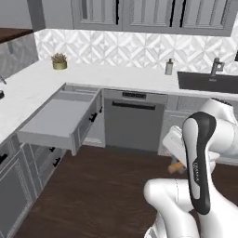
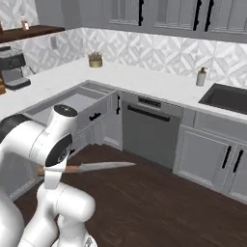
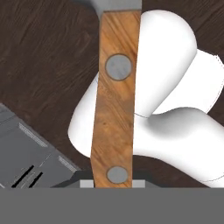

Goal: Pick up the knife from the drawer and place it on the cutting board. Then place the meat from the plate to the cutting board.

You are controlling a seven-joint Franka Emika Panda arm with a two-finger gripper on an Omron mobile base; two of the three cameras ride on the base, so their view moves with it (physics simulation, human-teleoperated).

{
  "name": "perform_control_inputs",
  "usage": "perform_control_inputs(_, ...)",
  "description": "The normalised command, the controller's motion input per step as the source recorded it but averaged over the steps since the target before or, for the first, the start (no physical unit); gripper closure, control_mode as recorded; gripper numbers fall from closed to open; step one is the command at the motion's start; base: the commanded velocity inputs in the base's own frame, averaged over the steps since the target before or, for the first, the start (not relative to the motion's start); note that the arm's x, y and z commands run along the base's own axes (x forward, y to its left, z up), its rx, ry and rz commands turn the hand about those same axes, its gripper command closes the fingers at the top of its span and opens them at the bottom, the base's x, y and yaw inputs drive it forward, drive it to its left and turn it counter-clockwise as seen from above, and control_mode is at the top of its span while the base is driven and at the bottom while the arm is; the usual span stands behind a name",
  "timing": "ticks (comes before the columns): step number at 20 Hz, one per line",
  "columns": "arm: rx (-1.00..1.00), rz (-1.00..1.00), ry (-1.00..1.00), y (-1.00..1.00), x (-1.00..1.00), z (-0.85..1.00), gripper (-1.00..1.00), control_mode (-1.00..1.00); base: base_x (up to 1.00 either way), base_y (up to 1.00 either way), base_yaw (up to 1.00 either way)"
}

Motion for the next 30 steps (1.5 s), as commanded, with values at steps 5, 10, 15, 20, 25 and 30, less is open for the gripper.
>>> perform_control_inputs(5,0.0,0.0,0.0,0.0,0.0,0.0,1.0,1.0,0.28,-0.6,-0.7)
perform_control_inputs(10,0.0,0.0,0.0,0.0,0.0,0.0,1.0,1.0,0.1,-0.37,-0.76)
perform_control_inputs(15,0.0,0.0,0.0,0.0,0.0,0.0,1.0,1.0,0.12,-0.43,-0.76)
perform_control_inputs(20,0.0,0.0,0.0,0.0,0.0,0.0,1.0,1.0,0.4,-0.14,-0.68)
perform_control_inputs(25,0.0,0.0,0.0,0.0,0.0,0.0,1.0,1.0,0.79,0.08,-0.49)
perform_control_inputs(30,0.0,0.0,0.0,0.0,0.0,0.0,1.0,1.0,0.75,0.42,-0.38)
